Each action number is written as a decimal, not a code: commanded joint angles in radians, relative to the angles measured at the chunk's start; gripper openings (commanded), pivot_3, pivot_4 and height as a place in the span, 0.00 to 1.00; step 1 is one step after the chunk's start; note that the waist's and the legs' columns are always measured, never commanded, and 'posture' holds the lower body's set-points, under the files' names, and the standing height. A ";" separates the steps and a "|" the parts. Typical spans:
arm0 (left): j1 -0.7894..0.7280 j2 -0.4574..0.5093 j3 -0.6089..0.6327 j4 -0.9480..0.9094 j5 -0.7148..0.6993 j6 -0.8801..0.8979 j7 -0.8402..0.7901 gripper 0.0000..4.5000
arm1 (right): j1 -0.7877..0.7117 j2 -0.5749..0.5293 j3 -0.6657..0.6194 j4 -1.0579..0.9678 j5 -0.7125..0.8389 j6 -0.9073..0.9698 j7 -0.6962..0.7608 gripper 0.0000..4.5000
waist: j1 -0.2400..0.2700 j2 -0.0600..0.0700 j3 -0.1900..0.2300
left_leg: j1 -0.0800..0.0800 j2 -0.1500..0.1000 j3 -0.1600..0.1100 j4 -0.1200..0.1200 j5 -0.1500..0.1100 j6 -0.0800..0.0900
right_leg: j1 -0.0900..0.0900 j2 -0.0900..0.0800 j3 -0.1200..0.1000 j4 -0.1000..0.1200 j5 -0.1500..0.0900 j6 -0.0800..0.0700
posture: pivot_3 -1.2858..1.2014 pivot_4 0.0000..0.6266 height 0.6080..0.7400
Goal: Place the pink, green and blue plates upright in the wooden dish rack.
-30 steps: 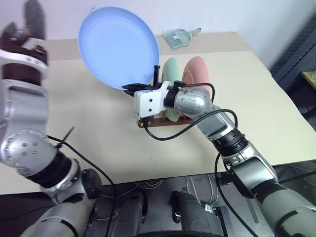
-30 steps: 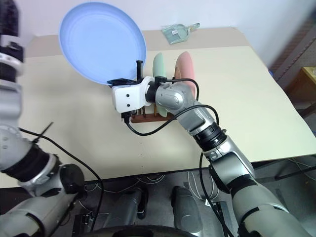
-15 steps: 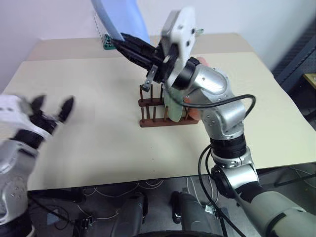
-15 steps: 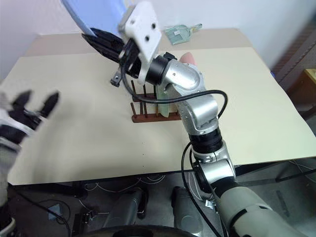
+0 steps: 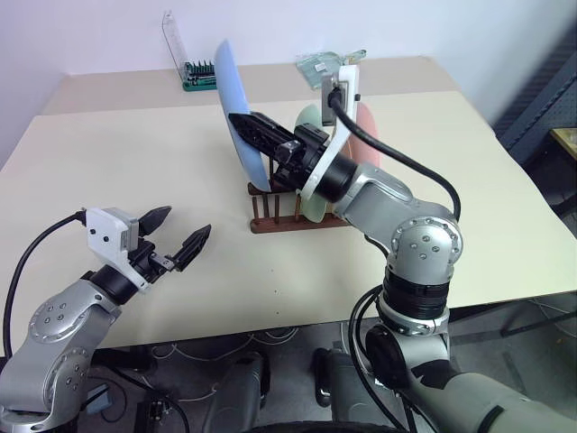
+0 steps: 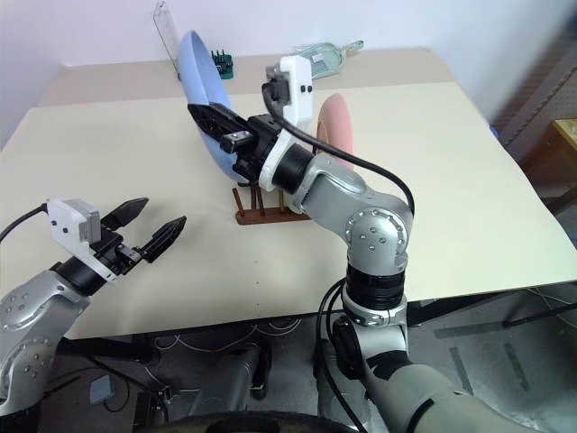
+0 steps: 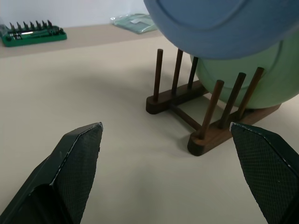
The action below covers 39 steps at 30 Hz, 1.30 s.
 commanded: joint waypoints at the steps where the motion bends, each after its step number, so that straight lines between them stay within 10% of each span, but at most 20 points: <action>1: -0.009 0.006 0.007 -0.012 0.004 -0.023 -0.005 0.99 | -0.018 0.017 -0.018 -0.007 0.066 0.016 -0.060 0.00 | 0.000 0.000 0.000 | 0.000 0.000 0.000 0.000 0.000 0.000 | 0.000 0.000 0.000 0.000 0.000 0.000 | 0.52 0.24 1.00; 15: -0.013 0.003 -0.008 -0.035 -0.010 -0.012 -0.008 0.99 | 0.002 0.037 -0.062 0.072 0.203 0.023 -0.287 0.00 | -0.001 0.000 0.000 | 0.000 0.000 0.000 0.000 0.000 0.001 | 0.001 0.001 0.000 0.000 0.000 0.000 | 0.52 0.24 1.00; 25: -0.010 0.004 -0.016 -0.043 -0.013 -0.008 -0.010 1.00 | -0.007 0.002 -0.037 0.074 0.221 0.007 -0.301 0.99 | -0.002 0.000 0.000 | 0.000 0.000 0.000 0.000 0.000 0.001 | 0.001 0.001 0.000 -0.001 0.000 0.000 | 0.52 0.24 1.00; 39: -0.021 0.005 -0.033 -0.038 -0.011 -0.006 -0.007 1.00 | -0.070 -0.161 0.045 0.029 0.115 -0.030 -0.161 1.00 | -0.001 0.001 0.000 | -0.001 0.001 0.000 0.000 0.000 0.001 | 0.001 0.001 -0.001 -0.002 0.000 0.000 | 0.52 0.24 1.00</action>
